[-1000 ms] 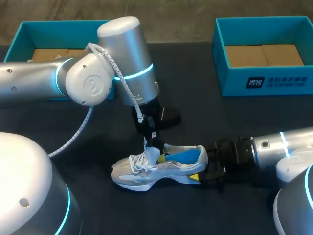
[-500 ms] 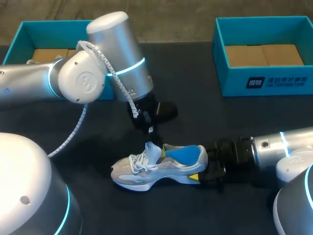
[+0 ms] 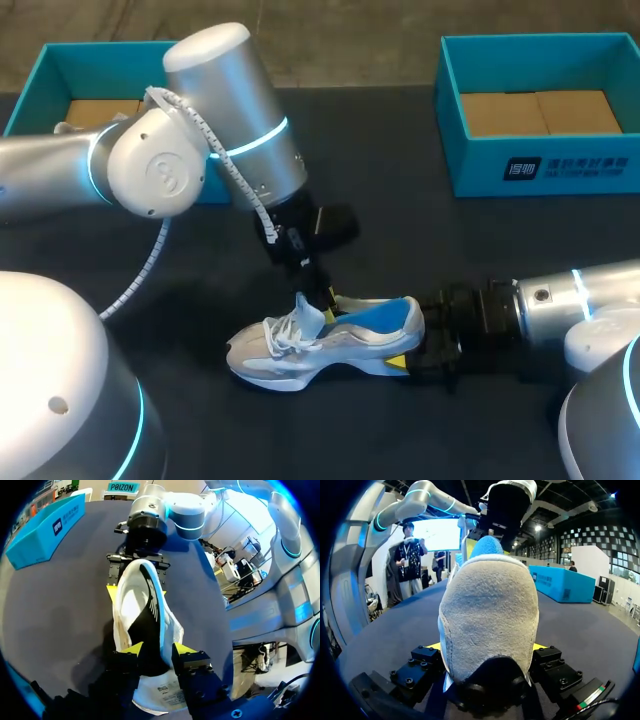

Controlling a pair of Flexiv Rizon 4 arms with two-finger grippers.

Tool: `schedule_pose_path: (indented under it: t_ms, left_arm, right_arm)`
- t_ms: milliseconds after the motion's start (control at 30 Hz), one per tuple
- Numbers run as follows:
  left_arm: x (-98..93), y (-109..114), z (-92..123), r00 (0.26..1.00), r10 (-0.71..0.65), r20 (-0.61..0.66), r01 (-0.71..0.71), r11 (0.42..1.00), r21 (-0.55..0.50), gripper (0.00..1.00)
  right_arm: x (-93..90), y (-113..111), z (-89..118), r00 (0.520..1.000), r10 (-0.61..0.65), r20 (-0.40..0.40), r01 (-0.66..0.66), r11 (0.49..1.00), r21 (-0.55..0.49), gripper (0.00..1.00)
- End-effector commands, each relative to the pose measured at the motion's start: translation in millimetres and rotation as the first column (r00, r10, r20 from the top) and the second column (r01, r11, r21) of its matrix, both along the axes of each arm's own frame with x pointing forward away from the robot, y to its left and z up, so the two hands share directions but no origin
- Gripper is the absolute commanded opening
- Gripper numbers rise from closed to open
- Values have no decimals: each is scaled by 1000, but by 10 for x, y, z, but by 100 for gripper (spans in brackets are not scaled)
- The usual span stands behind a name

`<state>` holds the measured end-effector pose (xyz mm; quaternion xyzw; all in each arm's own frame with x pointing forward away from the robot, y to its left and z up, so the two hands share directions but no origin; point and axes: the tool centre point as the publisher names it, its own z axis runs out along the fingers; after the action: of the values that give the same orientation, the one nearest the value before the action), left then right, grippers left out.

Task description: Take the shoe out of the shoebox, open the shoe tongue, remove and reinsert the insole, then place the shoe into the shoebox

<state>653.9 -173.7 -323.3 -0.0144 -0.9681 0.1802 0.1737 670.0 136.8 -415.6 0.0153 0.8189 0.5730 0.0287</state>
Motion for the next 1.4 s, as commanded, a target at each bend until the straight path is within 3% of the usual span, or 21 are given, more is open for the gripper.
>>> schedule_pose_path:
  t_ms: [33, 500, 1000, 1400]
  left_arm:
    - [-82, -35, 130, 998, -1, 59, 1, 1000, 8, 38]
    - [-138, -371, 250, 953, 10, 303, -33, 997, 73, 41]
    - [28, -429, 106, 947, 36, 320, -70, 993, 94, 40]
    - [48, -523, -84, 958, 10, 288, -49, 990, 130, 40]
  right_arm:
    - [-5, 11, -2, 1000, -1, -1, 1, 1000, -5, 0]
    - [-5, 11, -2, 1000, -1, -1, 1, 1000, -5, 0]
    - [-5, 11, -2, 1000, -1, -1, 1, 1000, -5, 0]
    - [-5, 11, -2, 1000, -1, -1, 1, 1000, -5, 0]
